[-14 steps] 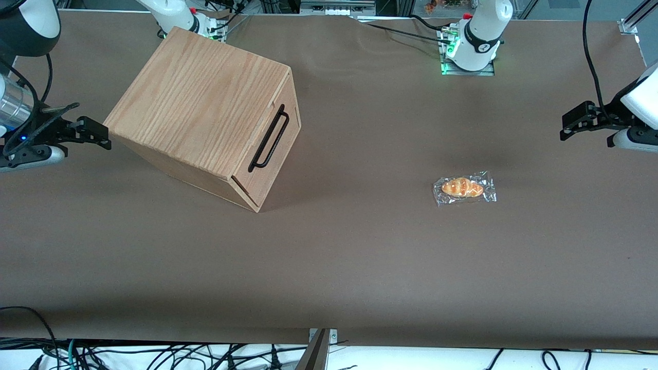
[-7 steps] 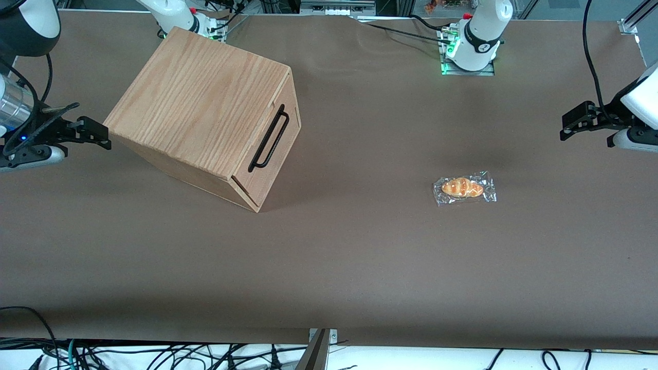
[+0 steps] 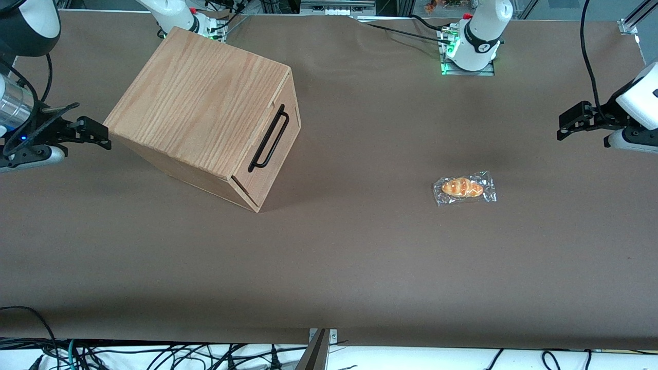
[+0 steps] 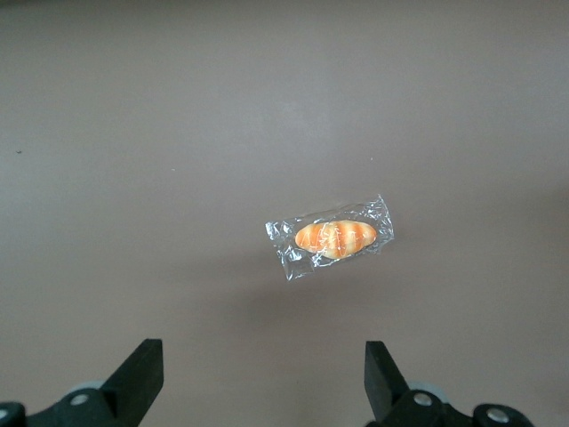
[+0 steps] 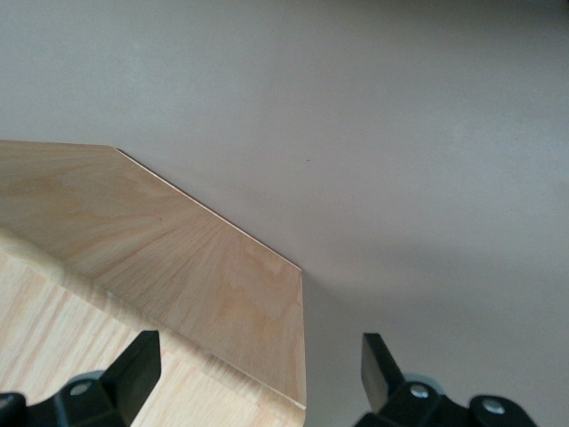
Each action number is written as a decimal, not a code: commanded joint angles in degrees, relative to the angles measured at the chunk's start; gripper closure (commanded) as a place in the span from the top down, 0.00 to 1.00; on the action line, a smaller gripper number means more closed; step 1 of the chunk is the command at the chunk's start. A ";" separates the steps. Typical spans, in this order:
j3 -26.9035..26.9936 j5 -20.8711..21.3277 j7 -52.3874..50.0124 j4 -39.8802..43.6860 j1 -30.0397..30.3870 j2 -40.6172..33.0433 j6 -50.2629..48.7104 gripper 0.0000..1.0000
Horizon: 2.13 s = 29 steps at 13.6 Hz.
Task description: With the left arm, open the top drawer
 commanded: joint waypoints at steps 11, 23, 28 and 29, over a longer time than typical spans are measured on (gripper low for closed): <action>-7.56 -4.72 0.56 0.59 -4.79 10.72 -2.64 1.00; -7.83 -22.40 -19.66 8.41 -26.84 26.10 17.82 1.00; -7.83 -27.94 -21.95 9.73 -28.88 28.22 23.36 1.00; -7.92 -29.35 -22.03 9.73 -29.05 28.48 25.03 1.00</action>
